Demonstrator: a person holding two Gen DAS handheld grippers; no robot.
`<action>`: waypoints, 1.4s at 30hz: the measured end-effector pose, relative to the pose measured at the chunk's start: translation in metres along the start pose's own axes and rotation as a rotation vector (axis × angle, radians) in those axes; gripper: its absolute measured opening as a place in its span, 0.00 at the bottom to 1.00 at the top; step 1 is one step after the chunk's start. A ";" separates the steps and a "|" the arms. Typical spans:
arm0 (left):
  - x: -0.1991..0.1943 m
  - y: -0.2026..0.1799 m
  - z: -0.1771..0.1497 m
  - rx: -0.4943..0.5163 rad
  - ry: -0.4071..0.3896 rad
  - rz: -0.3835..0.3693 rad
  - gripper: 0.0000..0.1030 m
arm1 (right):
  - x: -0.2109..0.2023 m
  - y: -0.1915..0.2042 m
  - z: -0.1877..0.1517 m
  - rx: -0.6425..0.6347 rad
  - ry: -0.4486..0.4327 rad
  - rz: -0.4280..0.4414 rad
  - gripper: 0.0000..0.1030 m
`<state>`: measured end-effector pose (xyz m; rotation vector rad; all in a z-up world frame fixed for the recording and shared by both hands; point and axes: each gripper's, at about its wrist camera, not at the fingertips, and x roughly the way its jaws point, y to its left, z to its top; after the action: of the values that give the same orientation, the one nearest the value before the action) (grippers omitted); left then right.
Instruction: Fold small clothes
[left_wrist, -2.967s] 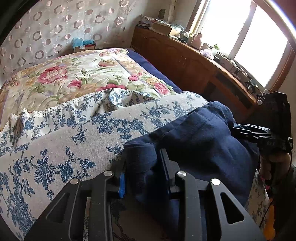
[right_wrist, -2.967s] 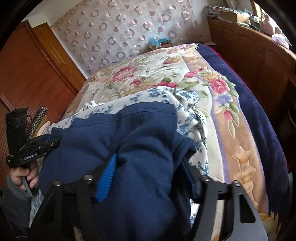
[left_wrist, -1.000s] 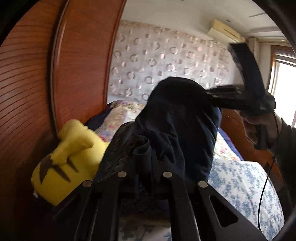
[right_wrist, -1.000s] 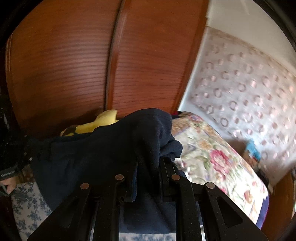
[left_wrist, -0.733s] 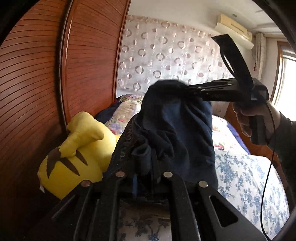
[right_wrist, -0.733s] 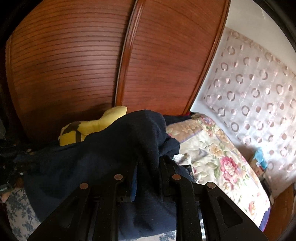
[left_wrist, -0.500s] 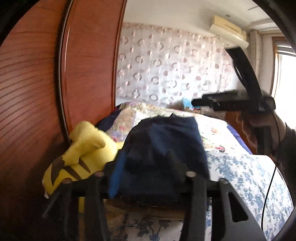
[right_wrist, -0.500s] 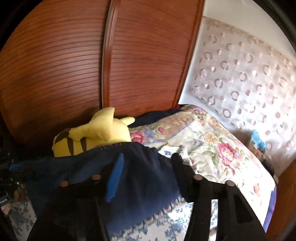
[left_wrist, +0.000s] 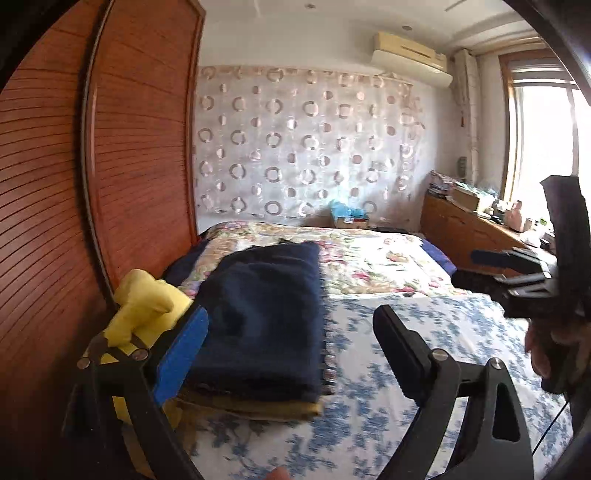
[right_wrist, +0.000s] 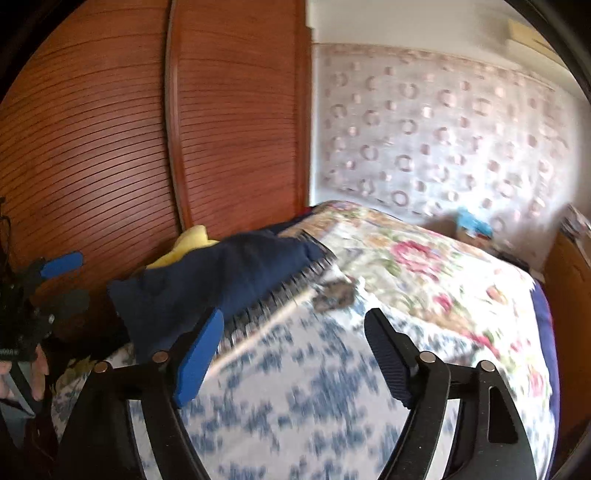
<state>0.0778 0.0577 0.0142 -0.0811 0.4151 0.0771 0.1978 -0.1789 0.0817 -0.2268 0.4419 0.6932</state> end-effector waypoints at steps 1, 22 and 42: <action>-0.002 -0.005 -0.001 -0.002 0.003 -0.011 0.89 | -0.012 0.002 -0.008 0.014 -0.006 -0.012 0.80; -0.057 -0.099 0.005 0.097 -0.026 -0.109 0.89 | -0.170 0.080 -0.076 0.194 -0.165 -0.270 0.80; -0.067 -0.103 0.003 0.088 -0.026 -0.099 0.89 | -0.156 0.107 -0.108 0.233 -0.182 -0.321 0.80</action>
<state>0.0273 -0.0485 0.0504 -0.0141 0.3878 -0.0377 -0.0131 -0.2236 0.0527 -0.0123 0.2989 0.3397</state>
